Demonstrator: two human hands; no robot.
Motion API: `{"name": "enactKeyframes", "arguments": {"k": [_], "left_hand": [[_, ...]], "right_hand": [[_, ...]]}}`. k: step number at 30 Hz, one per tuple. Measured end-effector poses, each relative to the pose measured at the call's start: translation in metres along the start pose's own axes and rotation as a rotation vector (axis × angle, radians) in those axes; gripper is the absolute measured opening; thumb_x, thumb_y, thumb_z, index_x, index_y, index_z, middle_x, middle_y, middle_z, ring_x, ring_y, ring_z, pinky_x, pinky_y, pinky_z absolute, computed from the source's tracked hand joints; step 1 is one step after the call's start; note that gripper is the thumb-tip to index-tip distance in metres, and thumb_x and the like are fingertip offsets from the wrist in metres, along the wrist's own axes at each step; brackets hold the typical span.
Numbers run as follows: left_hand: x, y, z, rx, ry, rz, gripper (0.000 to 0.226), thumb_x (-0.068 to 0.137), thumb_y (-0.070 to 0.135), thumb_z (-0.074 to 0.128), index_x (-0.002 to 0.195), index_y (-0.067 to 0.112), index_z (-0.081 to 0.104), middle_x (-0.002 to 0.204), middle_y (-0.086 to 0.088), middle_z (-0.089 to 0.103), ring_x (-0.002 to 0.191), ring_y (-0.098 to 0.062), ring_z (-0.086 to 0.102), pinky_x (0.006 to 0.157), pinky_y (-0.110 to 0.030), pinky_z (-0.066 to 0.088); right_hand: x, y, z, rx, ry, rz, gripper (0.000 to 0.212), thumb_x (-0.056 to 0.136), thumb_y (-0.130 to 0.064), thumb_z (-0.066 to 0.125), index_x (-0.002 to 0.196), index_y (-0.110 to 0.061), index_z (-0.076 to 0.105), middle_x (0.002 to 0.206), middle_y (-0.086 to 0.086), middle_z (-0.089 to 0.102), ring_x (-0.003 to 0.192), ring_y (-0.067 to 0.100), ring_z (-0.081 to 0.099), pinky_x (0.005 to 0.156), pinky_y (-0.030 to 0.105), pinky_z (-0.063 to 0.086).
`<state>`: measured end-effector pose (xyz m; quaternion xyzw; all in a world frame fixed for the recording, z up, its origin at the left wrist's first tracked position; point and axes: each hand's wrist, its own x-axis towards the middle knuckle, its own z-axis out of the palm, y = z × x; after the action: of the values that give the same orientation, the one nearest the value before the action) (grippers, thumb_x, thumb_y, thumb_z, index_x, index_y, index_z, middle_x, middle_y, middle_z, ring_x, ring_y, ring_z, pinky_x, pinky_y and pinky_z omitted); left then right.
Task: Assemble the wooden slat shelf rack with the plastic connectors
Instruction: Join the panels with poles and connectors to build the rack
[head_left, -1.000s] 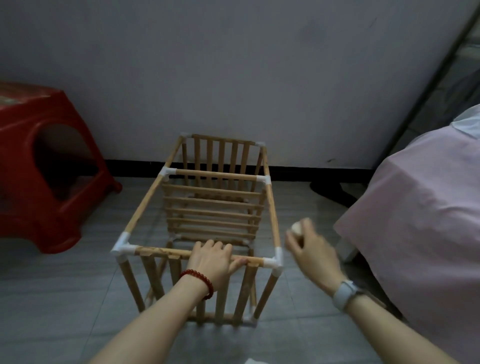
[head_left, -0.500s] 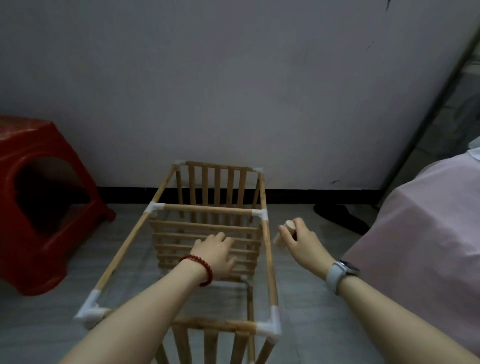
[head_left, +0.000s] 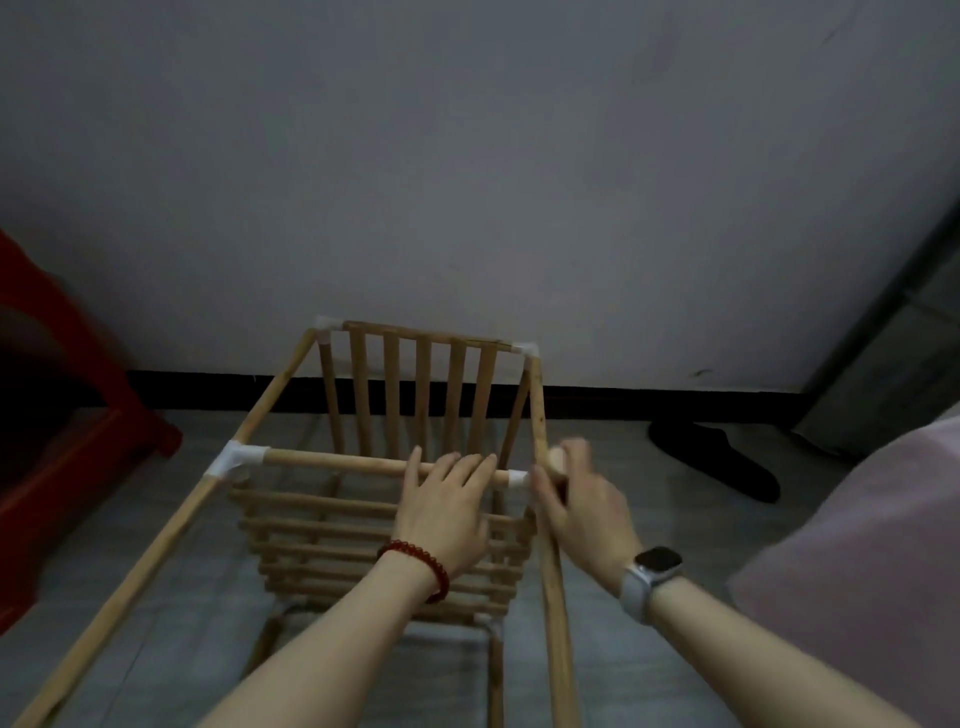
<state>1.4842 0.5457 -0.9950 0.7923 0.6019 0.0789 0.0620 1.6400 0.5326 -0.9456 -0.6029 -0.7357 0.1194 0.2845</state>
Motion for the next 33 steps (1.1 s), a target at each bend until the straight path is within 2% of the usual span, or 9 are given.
{"name": "enactKeyframes", "arguments": {"k": [3, 7, 11, 14, 16, 21, 24, 28, 33], "left_hand": [[0.002, -0.001, 0.0, -0.022, 0.028, 0.005, 0.058, 0.094, 0.028, 0.042, 0.147, 0.033, 0.019, 0.151, 0.013, 0.025, 0.14, -0.01, 0.017, 0.116, -0.047, -0.001], [-0.001, -0.001, -0.002, -0.046, 0.042, 0.007, 0.056, 0.095, 0.028, 0.039, 0.147, 0.033, 0.019, 0.15, 0.014, 0.026, 0.14, -0.01, 0.018, 0.117, -0.046, 0.001], [0.001, -0.002, -0.003, -0.057, 0.039, 0.001, 0.056, 0.093, 0.027, 0.041, 0.146, 0.034, 0.022, 0.148, 0.015, 0.029, 0.139, -0.009, 0.02, 0.117, -0.046, 0.002], [0.0, -0.003, -0.003, -0.077, 0.035, -0.009, 0.054, 0.094, 0.028, 0.041, 0.145, 0.034, 0.024, 0.147, 0.015, 0.031, 0.139, -0.008, 0.02, 0.117, -0.046, 0.001], [0.0, -0.002, -0.001, -0.072, 0.039, -0.009, 0.055, 0.095, 0.029, 0.041, 0.146, 0.034, 0.021, 0.15, 0.015, 0.027, 0.141, -0.008, 0.015, 0.117, -0.046, 0.0], [0.002, -0.002, -0.003, -0.064, -0.022, -0.021, 0.059, 0.095, 0.029, 0.043, 0.147, 0.034, 0.016, 0.154, 0.014, 0.019, 0.144, -0.009, 0.007, 0.117, -0.048, -0.003], [0.006, 0.002, -0.005, -0.091, -0.04, -0.047, 0.058, 0.095, 0.032, 0.041, 0.148, 0.032, 0.015, 0.156, 0.011, 0.016, 0.145, -0.012, 0.001, 0.117, -0.05, -0.006], [-0.009, 0.021, -0.005, -0.231, -0.043, -0.128, 0.056, 0.098, 0.033, 0.038, 0.148, 0.024, 0.016, 0.158, 0.003, 0.007, 0.145, -0.017, -0.004, 0.118, -0.045, 0.0], [-0.058, 0.076, 0.006, -0.65, -0.15, -0.253, 0.072, 0.092, 0.042, 0.053, 0.148, 0.015, 0.015, 0.14, -0.007, 0.04, 0.123, -0.018, 0.047, 0.092, -0.027, 0.043]], "right_hand": [[0.021, 0.009, -0.006, -0.256, -0.198, -0.054, 0.019, 0.097, -0.043, 0.037, 0.104, -0.026, 0.031, 0.073, -0.009, 0.055, 0.064, 0.018, 0.06, 0.054, 0.031, 0.044], [0.047, -0.004, -0.043, 0.225, 0.361, -0.107, 0.025, 0.094, -0.044, 0.044, 0.098, -0.022, 0.033, 0.076, 0.002, 0.06, 0.064, 0.021, 0.059, 0.059, 0.036, 0.047], [0.008, 0.017, -0.003, -0.226, -0.185, 0.134, 0.017, 0.097, -0.041, 0.037, 0.096, -0.024, 0.033, 0.084, 0.001, 0.064, 0.068, 0.02, 0.061, 0.061, 0.037, 0.048], [0.04, 0.016, -0.046, -0.072, 0.148, 0.074, 0.021, 0.096, -0.04, 0.042, 0.095, -0.021, 0.035, 0.083, 0.002, 0.062, 0.075, 0.027, 0.061, 0.064, 0.034, 0.041], [0.049, 0.007, -0.059, 0.237, 0.491, -0.091, 0.021, 0.095, -0.038, 0.044, 0.095, -0.019, 0.035, 0.078, -0.002, 0.058, 0.072, 0.01, 0.06, 0.066, 0.031, 0.045], [0.002, 0.022, 0.014, -0.004, -0.21, 0.131, 0.012, 0.097, -0.041, 0.039, 0.097, -0.028, 0.037, 0.075, -0.006, 0.059, 0.061, 0.006, 0.057, 0.053, 0.024, 0.045], [0.009, 0.04, 0.008, 0.299, -0.124, 0.228, 0.013, 0.096, -0.034, 0.047, 0.088, -0.023, 0.044, 0.074, -0.005, 0.054, 0.063, 0.012, 0.053, 0.059, 0.03, 0.045], [-0.017, 0.047, 0.008, 0.602, 0.056, 0.495, 0.016, 0.097, -0.028, 0.046, 0.083, -0.02, 0.044, 0.069, 0.004, 0.046, 0.047, 0.006, 0.046, 0.036, 0.013, 0.033], [-0.058, 0.055, 0.0, 0.664, 0.111, 0.69, 0.016, 0.099, -0.027, 0.043, 0.096, -0.012, 0.043, 0.06, 0.007, 0.042, 0.025, -0.001, 0.035, 0.029, 0.012, 0.023]]}}
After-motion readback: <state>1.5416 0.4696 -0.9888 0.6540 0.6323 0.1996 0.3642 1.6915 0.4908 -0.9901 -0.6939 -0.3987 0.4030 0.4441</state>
